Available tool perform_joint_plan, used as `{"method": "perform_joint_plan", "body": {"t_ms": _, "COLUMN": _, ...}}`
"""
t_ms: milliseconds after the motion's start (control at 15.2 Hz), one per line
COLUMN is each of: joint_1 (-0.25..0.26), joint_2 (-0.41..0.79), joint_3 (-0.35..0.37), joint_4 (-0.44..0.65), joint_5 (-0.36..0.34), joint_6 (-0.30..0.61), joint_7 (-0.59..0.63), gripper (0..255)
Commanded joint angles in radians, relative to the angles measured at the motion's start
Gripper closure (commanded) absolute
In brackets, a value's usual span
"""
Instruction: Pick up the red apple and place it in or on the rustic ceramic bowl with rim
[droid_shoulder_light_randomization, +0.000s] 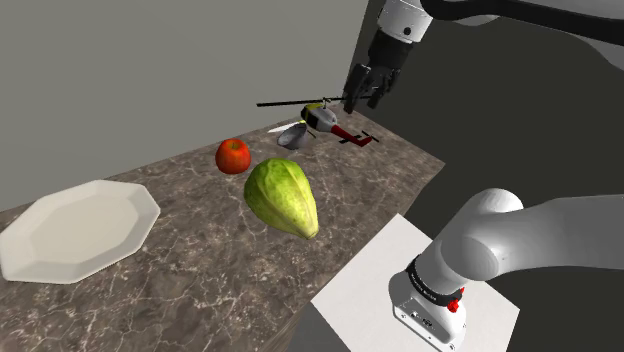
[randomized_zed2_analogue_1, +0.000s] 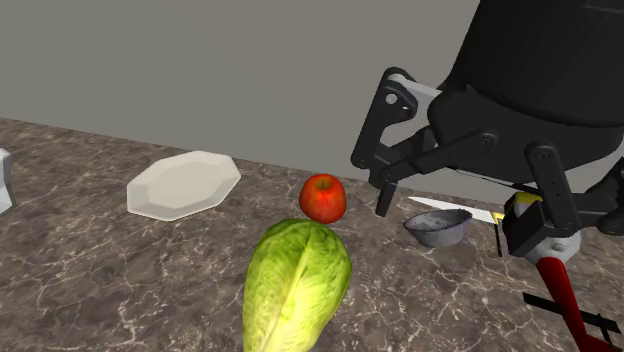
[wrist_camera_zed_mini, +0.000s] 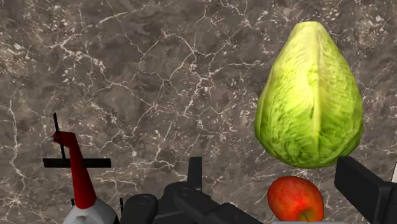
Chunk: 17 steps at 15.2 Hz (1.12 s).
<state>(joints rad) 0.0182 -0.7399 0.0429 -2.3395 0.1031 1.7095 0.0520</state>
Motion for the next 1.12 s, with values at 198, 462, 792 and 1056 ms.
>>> {"method": "perform_joint_plan", "body": {"t_ms": 198, "joint_1": 0.027, "joint_2": 0.116, "joint_3": -0.009, "joint_4": 0.037, "joint_5": -0.011, "joint_6": 0.069, "joint_7": -0.088, "gripper": 0}}
{"method": "perform_joint_plan", "body": {"t_ms": 462, "joint_1": 0.061, "joint_2": 0.273, "joint_3": -0.014, "joint_4": 0.104, "joint_5": -0.023, "joint_6": 0.146, "joint_7": -0.2, "gripper": 0}}
{"method": "perform_joint_plan", "body": {"t_ms": 792, "joint_1": 0.098, "joint_2": 0.467, "joint_3": -0.007, "joint_4": 0.212, "joint_5": -0.035, "joint_6": 0.216, "joint_7": -0.33, "gripper": 0}}
{"method": "perform_joint_plan", "body": {"t_ms": 1056, "joint_1": 0.124, "joint_2": 0.618, "joint_3": 0.008, "joint_4": 0.314, "joint_5": -0.047, "joint_6": 0.253, "joint_7": -0.425, "gripper": 0}}
